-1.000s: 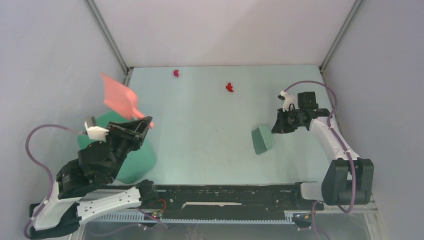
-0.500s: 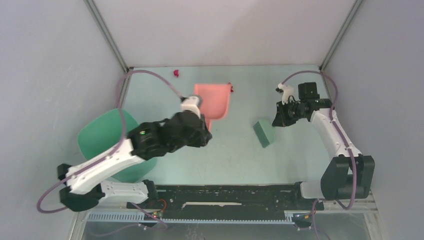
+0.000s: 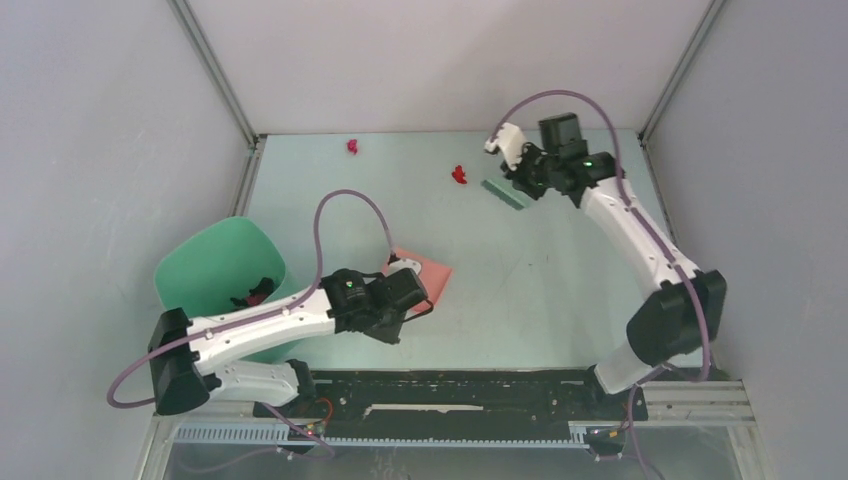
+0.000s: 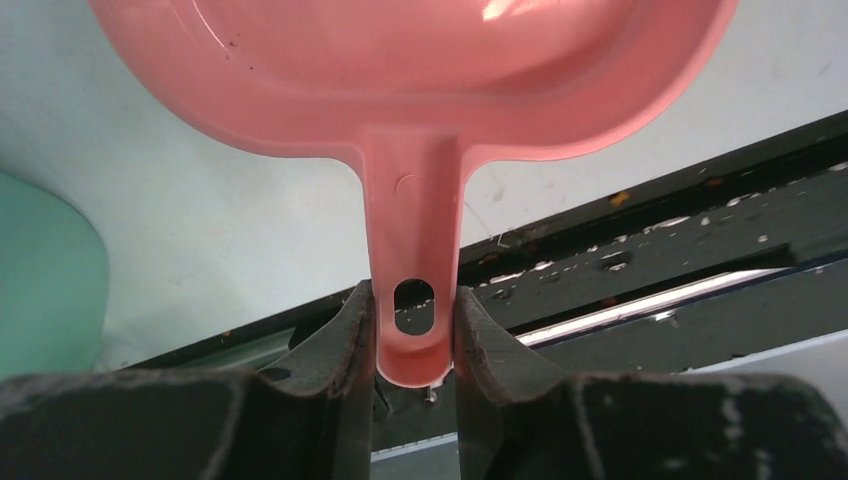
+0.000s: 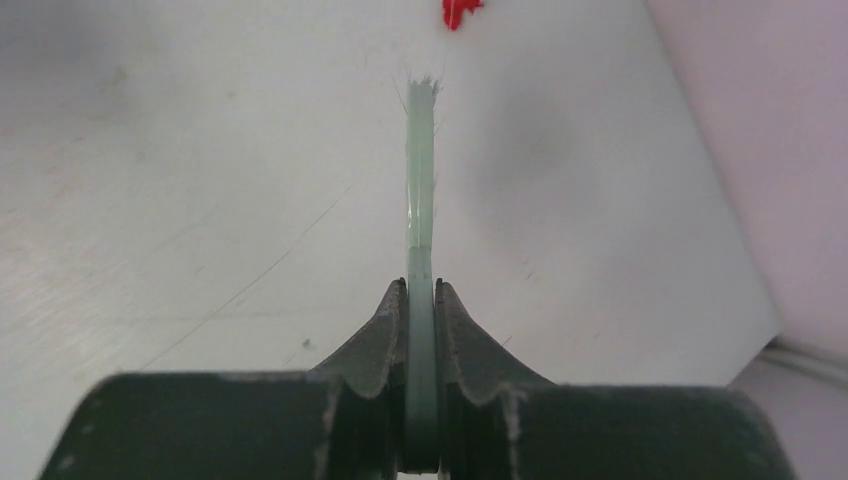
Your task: Sweep away the paper scraps from the table
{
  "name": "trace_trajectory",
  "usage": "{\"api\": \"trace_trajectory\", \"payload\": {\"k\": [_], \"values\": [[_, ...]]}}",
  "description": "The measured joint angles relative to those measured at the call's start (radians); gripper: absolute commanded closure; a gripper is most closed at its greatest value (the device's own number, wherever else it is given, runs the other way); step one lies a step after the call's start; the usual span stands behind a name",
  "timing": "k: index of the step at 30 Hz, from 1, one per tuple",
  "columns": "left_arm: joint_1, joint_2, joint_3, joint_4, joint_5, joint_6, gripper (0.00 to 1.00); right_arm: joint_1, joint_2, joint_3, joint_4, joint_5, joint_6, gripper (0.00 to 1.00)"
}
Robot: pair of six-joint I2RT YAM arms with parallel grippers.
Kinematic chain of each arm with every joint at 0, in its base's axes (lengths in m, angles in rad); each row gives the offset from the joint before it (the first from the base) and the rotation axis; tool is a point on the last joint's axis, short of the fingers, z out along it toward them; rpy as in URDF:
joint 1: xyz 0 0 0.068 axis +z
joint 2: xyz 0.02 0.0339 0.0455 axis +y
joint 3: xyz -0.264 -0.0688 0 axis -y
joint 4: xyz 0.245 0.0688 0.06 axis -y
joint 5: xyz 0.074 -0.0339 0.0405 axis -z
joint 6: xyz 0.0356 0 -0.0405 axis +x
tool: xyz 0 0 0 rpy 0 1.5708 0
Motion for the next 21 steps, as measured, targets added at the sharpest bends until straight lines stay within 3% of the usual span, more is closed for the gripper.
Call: {"api": "trace_trajectory", "payload": {"k": [4,10,21], "values": [[0.0,0.041,-0.048,0.016,0.035,0.0,1.0,0.089,0.142,0.06,0.097,0.142,-0.067,1.0],[0.002,0.076,-0.072,0.04,0.056,0.006,1.0,0.119,0.37,0.246,0.173,0.274,-0.054,1.0],[0.002,0.172,-0.15,0.117,0.116,0.006,1.0,0.147,0.525,0.362,0.402,0.318,-0.12,1.0]]}}
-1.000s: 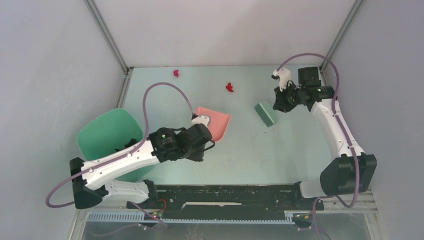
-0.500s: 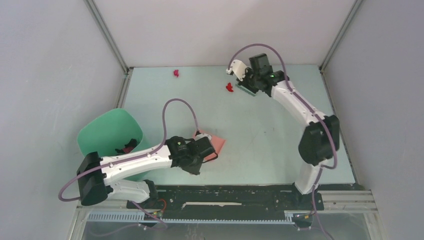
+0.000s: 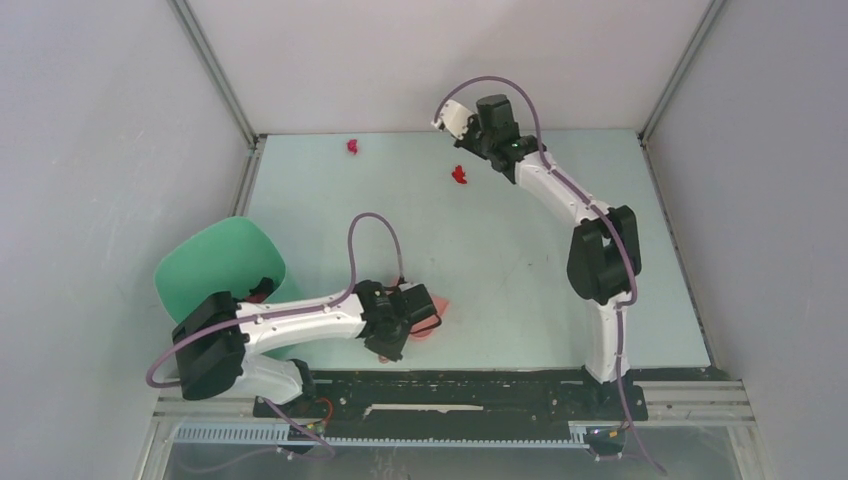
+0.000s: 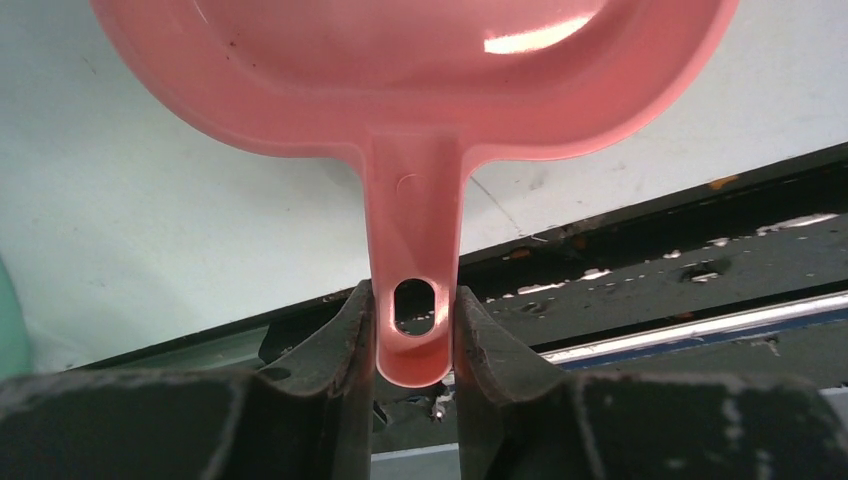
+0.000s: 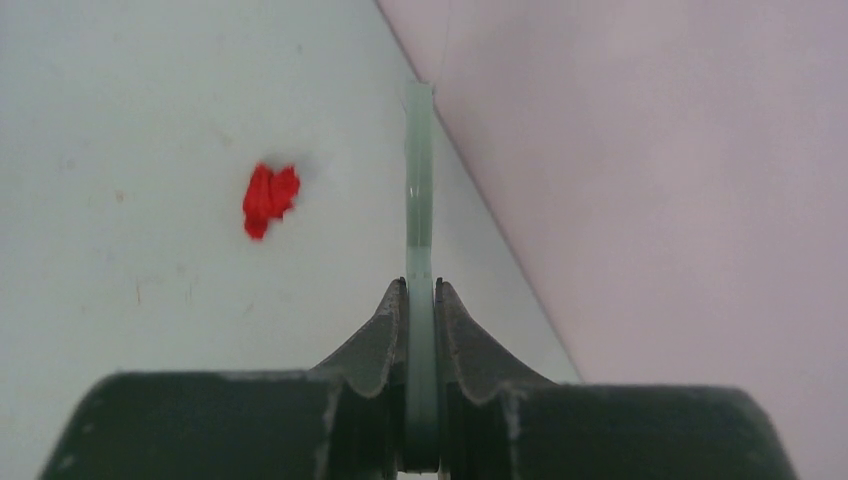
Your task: Sweep away the paper scraps from the table
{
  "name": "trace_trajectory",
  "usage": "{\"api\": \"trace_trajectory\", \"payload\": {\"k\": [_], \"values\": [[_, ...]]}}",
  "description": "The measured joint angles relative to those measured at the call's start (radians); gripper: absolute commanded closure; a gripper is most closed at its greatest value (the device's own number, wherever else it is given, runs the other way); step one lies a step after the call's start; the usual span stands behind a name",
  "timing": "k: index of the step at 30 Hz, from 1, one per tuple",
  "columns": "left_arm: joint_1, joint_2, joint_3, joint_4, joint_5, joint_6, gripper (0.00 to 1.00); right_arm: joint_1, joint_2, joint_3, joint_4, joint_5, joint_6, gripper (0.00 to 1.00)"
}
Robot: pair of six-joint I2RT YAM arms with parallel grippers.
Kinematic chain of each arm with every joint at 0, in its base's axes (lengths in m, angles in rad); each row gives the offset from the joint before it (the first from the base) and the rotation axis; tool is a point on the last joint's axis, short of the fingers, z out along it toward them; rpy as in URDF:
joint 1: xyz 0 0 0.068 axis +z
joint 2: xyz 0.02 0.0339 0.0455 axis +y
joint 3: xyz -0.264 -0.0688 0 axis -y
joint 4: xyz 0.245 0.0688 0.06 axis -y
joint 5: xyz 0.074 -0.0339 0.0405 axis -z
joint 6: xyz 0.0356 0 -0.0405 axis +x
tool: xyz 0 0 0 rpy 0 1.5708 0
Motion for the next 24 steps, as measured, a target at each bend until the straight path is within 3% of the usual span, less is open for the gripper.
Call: {"api": "trace_trajectory", "payload": {"k": [7,11,13,20,24], "values": [[0.0,-0.054,-0.091,0.034,0.01,-0.042,1.0,0.068,0.084,-0.046,0.375,-0.128,-0.193,1.0],[0.0,-0.07,-0.105,0.051,0.015,-0.062,1.0,0.108,0.217,-0.027,0.618,-0.241,-0.35,1.0],[0.0,-0.077,-0.111,0.056,0.016,-0.068,1.0,0.122,0.321,0.05,0.674,-0.284,-0.404,1.0],[0.0,-0.127,-0.112,0.072,0.019,-0.069,1.0,0.147,0.745,0.548,0.754,-0.4,-0.498,1.0],[0.0,-0.132,-0.112,0.074,0.034,-0.069,1.0,0.145,0.829,0.621,0.787,-0.484,-0.542,1.0]]}}
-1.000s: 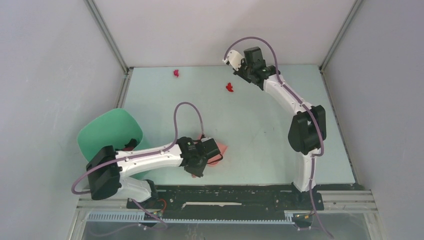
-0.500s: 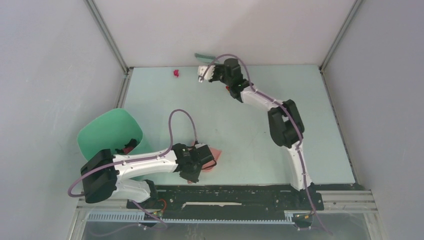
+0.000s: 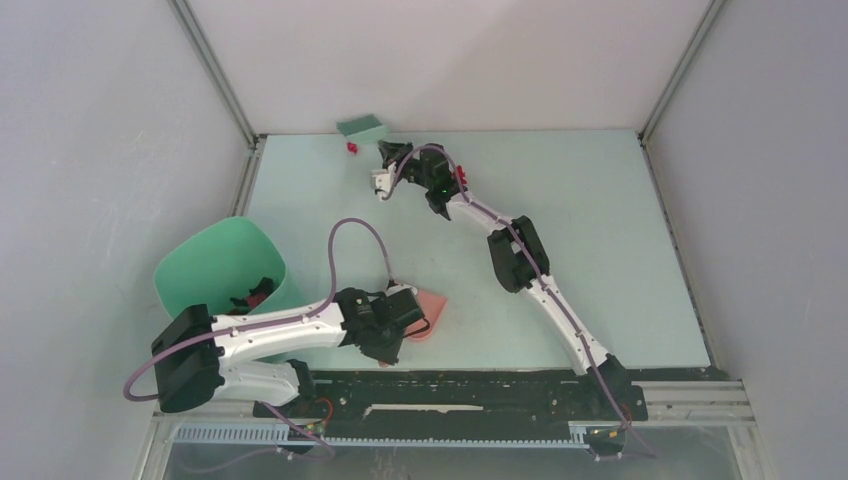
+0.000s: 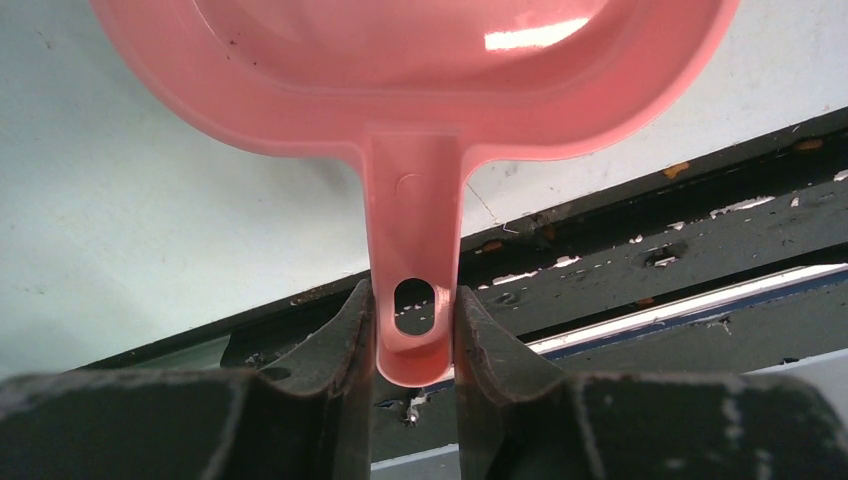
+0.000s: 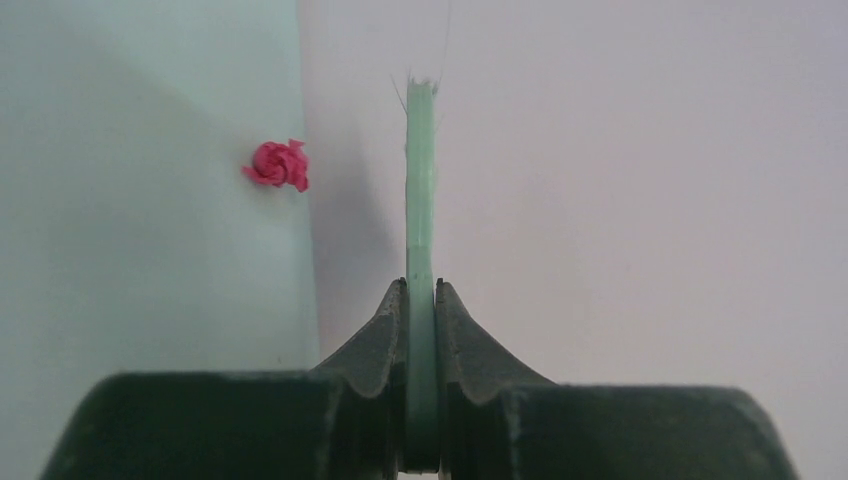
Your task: Sweep away the paper scraps from the table
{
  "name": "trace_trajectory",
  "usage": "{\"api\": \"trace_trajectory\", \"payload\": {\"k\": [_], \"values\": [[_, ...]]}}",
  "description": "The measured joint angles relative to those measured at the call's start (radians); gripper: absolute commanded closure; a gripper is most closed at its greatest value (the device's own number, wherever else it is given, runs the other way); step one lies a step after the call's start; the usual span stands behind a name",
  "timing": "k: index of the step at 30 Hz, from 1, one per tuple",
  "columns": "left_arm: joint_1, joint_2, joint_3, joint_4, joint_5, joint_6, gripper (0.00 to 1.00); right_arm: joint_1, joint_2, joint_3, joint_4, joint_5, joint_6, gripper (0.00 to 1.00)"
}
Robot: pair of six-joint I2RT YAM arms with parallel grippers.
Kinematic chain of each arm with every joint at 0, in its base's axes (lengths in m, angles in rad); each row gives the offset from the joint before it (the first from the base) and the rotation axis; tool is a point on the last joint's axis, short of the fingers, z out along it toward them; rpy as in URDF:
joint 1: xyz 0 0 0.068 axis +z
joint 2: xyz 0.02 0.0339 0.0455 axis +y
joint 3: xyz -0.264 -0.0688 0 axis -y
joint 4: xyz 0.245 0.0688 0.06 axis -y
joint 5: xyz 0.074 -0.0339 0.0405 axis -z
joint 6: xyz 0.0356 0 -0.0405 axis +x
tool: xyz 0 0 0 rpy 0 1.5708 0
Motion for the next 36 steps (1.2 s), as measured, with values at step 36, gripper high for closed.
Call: {"api": "trace_trajectory", "payload": {"k": [36], "values": [[-0.008,-0.045,0.029,0.007,0.019,0.035,1.0,0.013,-0.35,-0.642,-0.103,-0.246,-0.244,1.0]]}}
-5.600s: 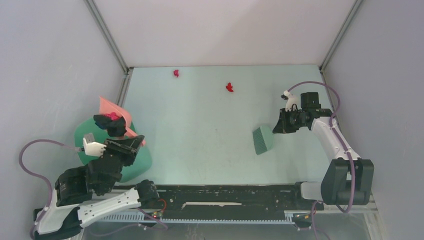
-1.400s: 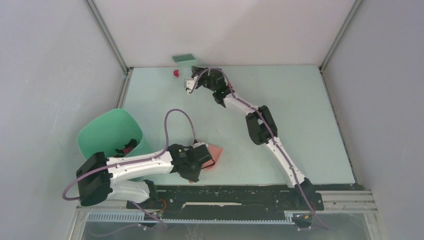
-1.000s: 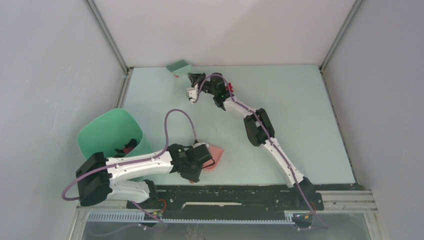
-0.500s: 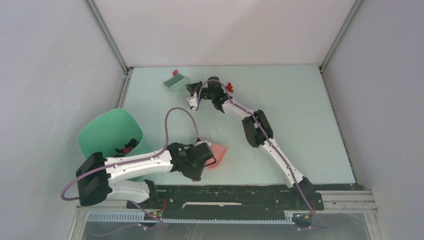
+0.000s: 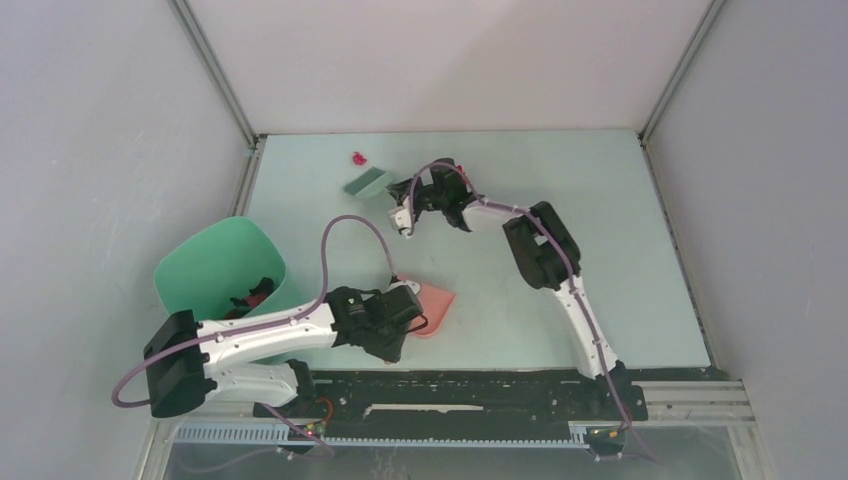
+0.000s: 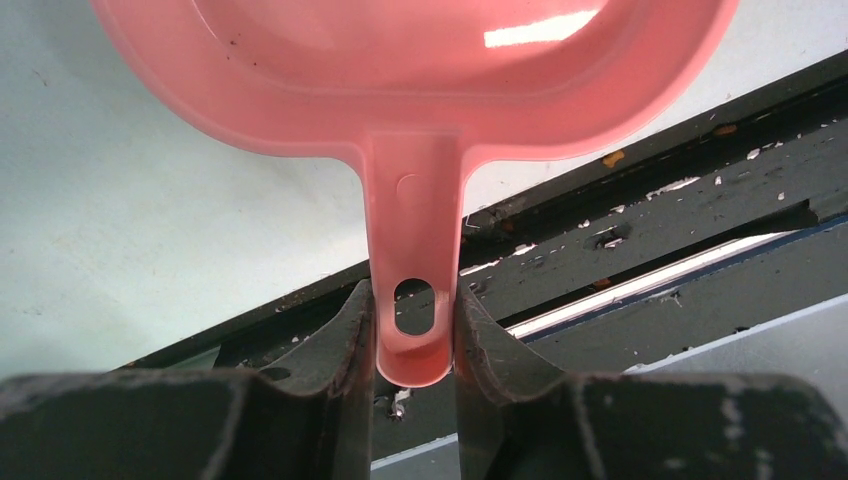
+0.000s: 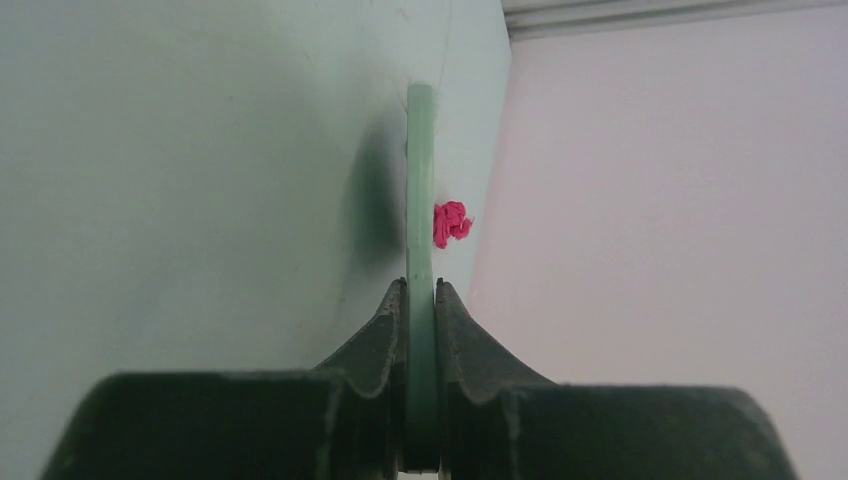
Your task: Sweep away the paper scraps from the table
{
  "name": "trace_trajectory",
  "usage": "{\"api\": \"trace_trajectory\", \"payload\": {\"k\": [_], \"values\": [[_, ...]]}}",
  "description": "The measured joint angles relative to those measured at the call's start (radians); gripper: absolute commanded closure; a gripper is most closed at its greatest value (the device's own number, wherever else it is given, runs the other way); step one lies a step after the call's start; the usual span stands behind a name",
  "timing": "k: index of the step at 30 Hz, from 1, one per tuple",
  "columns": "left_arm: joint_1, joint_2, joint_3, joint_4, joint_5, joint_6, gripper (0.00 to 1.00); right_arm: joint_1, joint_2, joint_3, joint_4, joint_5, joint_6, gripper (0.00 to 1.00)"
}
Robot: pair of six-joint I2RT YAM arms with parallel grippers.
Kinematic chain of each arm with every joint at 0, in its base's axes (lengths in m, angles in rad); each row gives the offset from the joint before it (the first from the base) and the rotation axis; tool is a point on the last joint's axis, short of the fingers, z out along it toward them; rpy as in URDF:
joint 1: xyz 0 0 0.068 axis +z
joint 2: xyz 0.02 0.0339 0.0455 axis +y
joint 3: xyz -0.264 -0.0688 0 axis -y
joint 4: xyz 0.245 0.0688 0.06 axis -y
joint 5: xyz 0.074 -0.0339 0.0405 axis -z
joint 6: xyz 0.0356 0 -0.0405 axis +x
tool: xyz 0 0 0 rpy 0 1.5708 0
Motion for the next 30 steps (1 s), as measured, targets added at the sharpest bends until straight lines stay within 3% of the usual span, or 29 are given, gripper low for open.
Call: {"api": "trace_trajectory", "payload": {"k": [5,10,15,22,30], "values": [[0.0,-0.033,-0.015,0.0,-0.001,-0.001,1.0,-0.01,-0.227,-0.227,-0.011,-0.023,-0.002,1.0],[-0.001,-0.049,-0.032,0.012,0.0,-0.002,1.0,-0.013,-0.265,-0.225,0.063,-0.002,0.024,1.0],[-0.004,-0.048,-0.047,0.028,0.012,-0.002,1.0,-0.002,-0.033,0.098,0.206,0.11,0.076,1.0],[-0.005,-0.044,-0.06,0.053,0.039,0.01,1.0,-0.002,0.356,0.654,0.117,0.17,0.135,1.0],[-0.006,-0.013,-0.06,0.076,0.061,0.027,1.0,0.011,0.387,0.589,0.026,0.135,0.111,1.0]]}}
